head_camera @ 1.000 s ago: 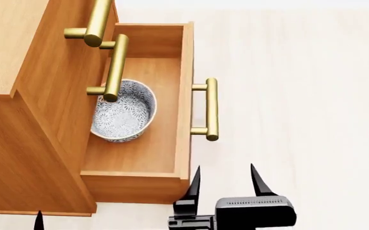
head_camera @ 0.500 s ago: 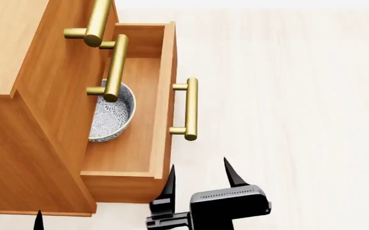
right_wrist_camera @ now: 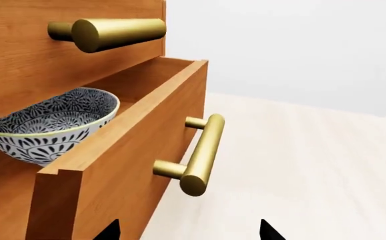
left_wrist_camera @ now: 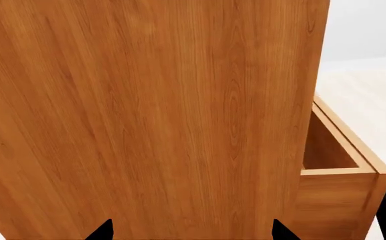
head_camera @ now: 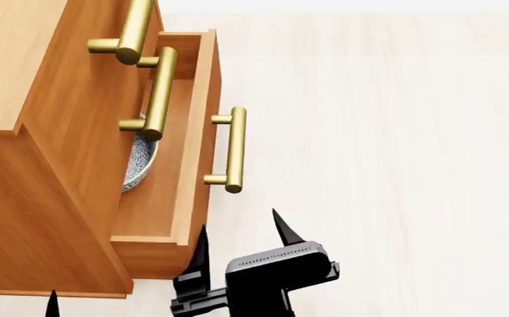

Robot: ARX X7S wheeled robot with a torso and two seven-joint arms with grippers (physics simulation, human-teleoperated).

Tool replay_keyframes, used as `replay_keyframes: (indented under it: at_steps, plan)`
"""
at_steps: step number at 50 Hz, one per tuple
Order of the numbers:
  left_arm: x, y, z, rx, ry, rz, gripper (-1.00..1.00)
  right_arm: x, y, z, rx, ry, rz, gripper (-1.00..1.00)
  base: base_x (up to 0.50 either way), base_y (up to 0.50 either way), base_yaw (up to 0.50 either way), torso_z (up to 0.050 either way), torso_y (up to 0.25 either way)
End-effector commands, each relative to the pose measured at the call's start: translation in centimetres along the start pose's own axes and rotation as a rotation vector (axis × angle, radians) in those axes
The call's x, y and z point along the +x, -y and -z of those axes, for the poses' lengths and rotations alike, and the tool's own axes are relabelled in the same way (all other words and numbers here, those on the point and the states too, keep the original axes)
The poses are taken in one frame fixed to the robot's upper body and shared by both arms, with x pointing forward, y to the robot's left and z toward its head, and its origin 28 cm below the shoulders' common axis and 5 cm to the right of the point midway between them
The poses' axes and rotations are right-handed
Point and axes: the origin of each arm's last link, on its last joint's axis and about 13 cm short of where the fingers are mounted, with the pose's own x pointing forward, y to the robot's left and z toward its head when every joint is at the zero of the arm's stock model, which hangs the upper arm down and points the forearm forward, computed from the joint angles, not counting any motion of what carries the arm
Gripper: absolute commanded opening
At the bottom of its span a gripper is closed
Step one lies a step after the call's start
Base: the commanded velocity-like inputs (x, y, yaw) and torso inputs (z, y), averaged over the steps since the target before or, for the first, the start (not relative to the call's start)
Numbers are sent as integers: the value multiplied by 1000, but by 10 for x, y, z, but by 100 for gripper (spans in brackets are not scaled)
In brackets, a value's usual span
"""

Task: Put the bowl in the bottom drawer of the cabinet and close it.

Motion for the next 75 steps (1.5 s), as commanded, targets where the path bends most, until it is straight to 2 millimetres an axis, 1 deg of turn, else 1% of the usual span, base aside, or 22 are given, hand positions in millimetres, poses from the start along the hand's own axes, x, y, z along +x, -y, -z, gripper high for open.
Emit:
replay_keyframes:
  at_steps: [1,23,32,37,49,59,75]
  plan:
    - [2,0,-3,-35,19,12,100,13,-11,-10,-6,56,-74,100,0,0,0,0,0]
    - [2,-1,-2,-36,16,10,100,26,-20,-12,6,56,-116,100,0,0,0,0,1]
    - [3,-1,-1,-35,12,9,100,33,-14,-8,53,67,-169,100,0,0,0,0,0]
    - [3,0,1,-32,9,10,100,37,-11,-10,83,63,-183,100,0,0,0,0,0]
    - [4,0,1,-32,8,6,100,43,-11,-14,127,64,-226,100,0,0,0,0,0]
    - [4,-1,1,-32,9,5,100,42,-15,-12,144,41,-277,100,0,0,0,0,1]
    - [4,-2,0,-32,12,2,100,42,-27,-14,142,38,-344,100,0,0,0,0,0]
